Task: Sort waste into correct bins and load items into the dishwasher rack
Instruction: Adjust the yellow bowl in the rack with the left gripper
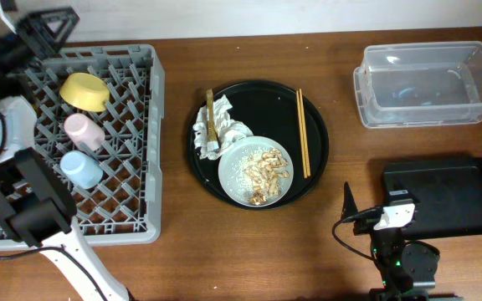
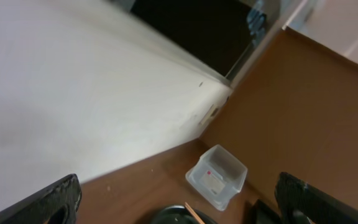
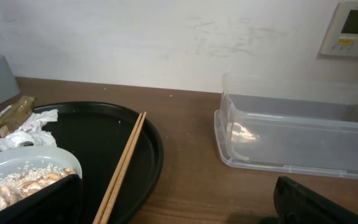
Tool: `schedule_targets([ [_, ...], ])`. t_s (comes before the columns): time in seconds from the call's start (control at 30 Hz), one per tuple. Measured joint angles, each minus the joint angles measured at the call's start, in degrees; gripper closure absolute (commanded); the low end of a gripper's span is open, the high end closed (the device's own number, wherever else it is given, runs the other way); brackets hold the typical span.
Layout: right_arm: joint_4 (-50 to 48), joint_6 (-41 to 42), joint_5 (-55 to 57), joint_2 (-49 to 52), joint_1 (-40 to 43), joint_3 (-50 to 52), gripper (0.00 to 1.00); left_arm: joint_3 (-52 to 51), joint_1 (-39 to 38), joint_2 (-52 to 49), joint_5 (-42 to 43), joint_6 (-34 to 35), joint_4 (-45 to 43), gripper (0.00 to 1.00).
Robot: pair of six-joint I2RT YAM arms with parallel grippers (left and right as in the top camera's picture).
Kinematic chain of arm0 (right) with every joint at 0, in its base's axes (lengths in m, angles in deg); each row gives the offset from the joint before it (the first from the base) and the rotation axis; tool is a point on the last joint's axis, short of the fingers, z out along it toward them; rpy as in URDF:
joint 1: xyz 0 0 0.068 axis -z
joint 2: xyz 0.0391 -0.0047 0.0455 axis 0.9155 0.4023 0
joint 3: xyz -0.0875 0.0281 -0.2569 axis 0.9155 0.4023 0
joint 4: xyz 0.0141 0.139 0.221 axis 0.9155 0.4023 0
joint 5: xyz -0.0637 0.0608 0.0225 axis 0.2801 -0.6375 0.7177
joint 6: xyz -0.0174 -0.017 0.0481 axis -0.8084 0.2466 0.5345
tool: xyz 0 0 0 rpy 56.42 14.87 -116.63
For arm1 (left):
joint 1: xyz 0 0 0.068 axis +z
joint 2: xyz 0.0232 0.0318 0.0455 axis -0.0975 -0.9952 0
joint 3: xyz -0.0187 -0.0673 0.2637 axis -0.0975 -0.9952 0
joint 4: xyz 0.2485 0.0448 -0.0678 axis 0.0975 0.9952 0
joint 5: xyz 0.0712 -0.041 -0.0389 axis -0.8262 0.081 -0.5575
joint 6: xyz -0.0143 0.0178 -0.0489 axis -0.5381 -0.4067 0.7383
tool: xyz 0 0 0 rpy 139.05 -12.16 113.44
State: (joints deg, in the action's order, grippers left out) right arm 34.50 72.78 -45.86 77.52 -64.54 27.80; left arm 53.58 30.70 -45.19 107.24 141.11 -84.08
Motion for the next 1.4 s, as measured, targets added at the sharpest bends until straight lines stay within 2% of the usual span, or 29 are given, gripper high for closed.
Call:
schedule_targets([
  [0.07,0.0,0.0,0.0,0.0,0.0,0.0,0.02,3.2,0.0,0.0,0.1,0.0,0.0,0.01],
  [0.23,0.0,0.0,0.0,0.0,0.0,0.0,0.02,3.6,0.0,-0.1,0.6,1.5,0.3,0.01],
  [0.37,0.0,0.0,0.0,0.0,0.0,0.0,0.02,3.6,-1.0,-0.1,-8.1,10.6,0.9,0.01],
  [0.43,0.0,0.0,0.0,0.0,0.0,0.0,0.02,3.6,-1.6,-0.1,-13.5,13.9,5.7,0.01],
  [0.5,0.0,0.0,0.0,0.0,0.0,0.0,0.02,3.7,-1.7,-0.1,-16.5,12.8,15.0,0.01],
  [0.67,0.0,0.0,0.0,0.0,0.0,0.0,0.01,4.2,-1.0,-0.2,-16.2,-4.2,42.0,0.01],
  [0.87,0.0,0.0,0.0,0.0,0.0,0.0,0.02,5.6,2.8,-0.2,-16.2,-16.9,54.1,0.01],
  [0.97,0.0,0.0,0.0,0.0,0.0,0.0,0.02,7.0,4.3,1.4,-25.2,-31.1,80.7,0.01],
  [1.03,0.0,0.0,0.0,0.0,0.0,0.0,0.02,7.1,3.7,3.2,-38.2,-40.6,93.3,0.01],
  [1.1,0.0,0.0,0.0,0.0,0.0,0.0,0.02,7.1,1.7,5.6,-52.1,-52.3,98.0,0.01],
  [1.17,0.0,0.0,0.0,0.0,0.0,0.0,0.02,7.2,-1.4,8.7,-59.2,-59.9,98.1,0.01],
  [1.23,0.0,0.0,0.0,0.0,0.0,0.0,0.02,8.2,-4.7,12.0,-59.0,-64.7,96.9,0.01],
  [1.37,0.0,0.0,0.0,0.0,0.0,0.0,0.02,9.1,-7.1,14.0,-54.9,-67.8,95.0,0.01],
  [1.4,0.0,0.0,0.0,0.0,0.0,0.0,0.02,9.1,-7.5,14.0,-54.9,-68.2,95.1,0.11],
])
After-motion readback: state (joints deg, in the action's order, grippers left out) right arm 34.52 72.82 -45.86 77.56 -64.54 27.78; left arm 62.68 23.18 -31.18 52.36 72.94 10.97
